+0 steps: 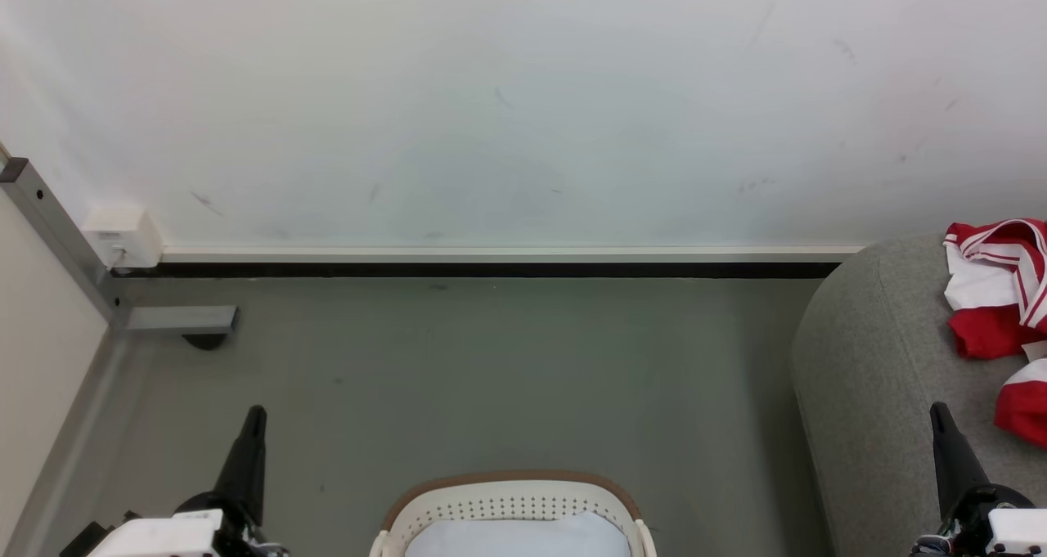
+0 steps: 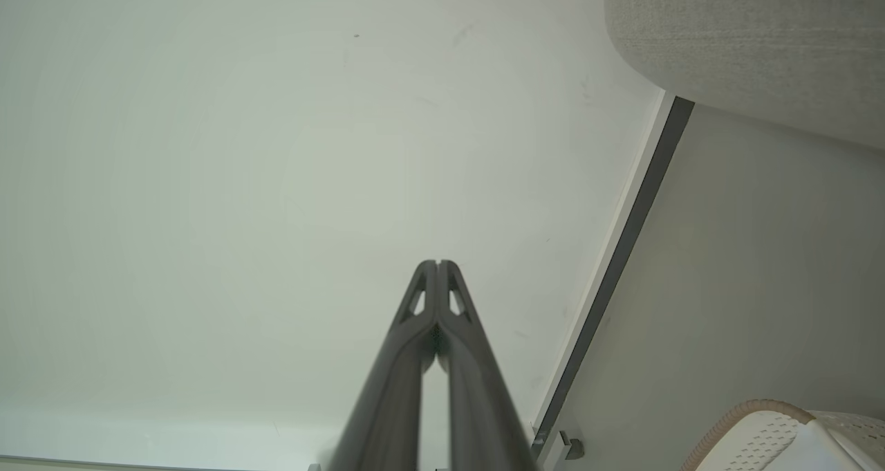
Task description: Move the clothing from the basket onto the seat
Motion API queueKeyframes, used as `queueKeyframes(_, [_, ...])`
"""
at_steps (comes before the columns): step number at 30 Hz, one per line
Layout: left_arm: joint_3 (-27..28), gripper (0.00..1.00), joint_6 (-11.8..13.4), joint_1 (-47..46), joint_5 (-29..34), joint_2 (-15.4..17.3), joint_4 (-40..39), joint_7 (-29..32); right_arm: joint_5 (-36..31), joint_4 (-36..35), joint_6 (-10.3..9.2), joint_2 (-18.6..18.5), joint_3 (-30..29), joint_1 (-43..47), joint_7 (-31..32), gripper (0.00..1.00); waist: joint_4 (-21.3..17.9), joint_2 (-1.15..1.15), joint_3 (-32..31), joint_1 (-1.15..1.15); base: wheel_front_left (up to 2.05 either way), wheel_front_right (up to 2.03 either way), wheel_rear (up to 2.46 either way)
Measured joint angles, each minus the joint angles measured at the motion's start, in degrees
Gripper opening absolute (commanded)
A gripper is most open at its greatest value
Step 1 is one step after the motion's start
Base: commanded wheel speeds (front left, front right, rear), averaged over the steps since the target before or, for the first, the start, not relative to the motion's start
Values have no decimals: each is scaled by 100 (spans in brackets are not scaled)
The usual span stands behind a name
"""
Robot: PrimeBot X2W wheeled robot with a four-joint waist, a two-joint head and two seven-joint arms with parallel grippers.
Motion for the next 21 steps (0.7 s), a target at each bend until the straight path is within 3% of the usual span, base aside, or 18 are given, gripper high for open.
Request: queueKeyframes(21, [0, 0, -1, 0, 0, 0, 0, 0, -9, 0, 0, 4, -8, -1, 1, 0, 0, 0, 0, 0, 0, 0, 0])
